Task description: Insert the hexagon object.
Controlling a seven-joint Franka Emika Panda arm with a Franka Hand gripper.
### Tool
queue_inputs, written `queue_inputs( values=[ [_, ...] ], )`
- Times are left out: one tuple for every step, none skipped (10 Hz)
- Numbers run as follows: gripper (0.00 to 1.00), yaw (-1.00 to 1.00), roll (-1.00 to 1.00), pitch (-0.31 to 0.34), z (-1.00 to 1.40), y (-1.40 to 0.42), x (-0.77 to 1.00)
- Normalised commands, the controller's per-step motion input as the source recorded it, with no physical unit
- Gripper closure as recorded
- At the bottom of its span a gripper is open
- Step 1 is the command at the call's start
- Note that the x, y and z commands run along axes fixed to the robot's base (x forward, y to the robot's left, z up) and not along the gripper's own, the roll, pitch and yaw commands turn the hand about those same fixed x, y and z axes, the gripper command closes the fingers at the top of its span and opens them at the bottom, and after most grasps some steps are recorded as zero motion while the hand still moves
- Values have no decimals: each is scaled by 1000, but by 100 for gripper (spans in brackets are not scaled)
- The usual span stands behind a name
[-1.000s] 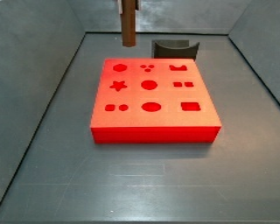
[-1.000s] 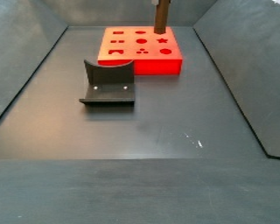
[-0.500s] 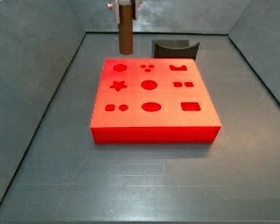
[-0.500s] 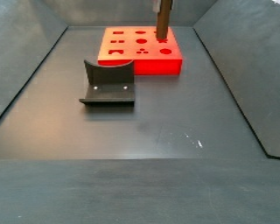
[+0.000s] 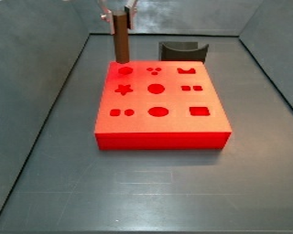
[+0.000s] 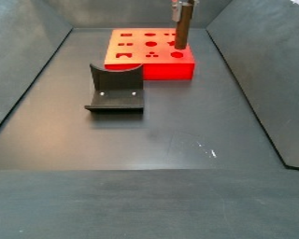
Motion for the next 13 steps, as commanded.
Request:
queue_inputs(
  values=[
    [100,34,90,-134,-131,-63,23],
    [100,20,0,-139,-240,-57,286],
    [100,0,0,-213,-274,0,314],
    [100,34,6,-133,-260,0,0],
    [100,0,9,-66,-243,0,-223],
    [100,-120,0,-41,-117,0,-429],
    [100,-3,0,-24,-51,-9,-3],
    [100,0,14,-13,-169,0,177],
    [100,0,9,-11,-249,9,497],
    [100,0,16,0,-234,9,606],
    [100,0,51,0,-269,0,246],
    [100,0,107,0,-317,0,0],
    [100,0,124,0,-400,0,-3]
  ],
)
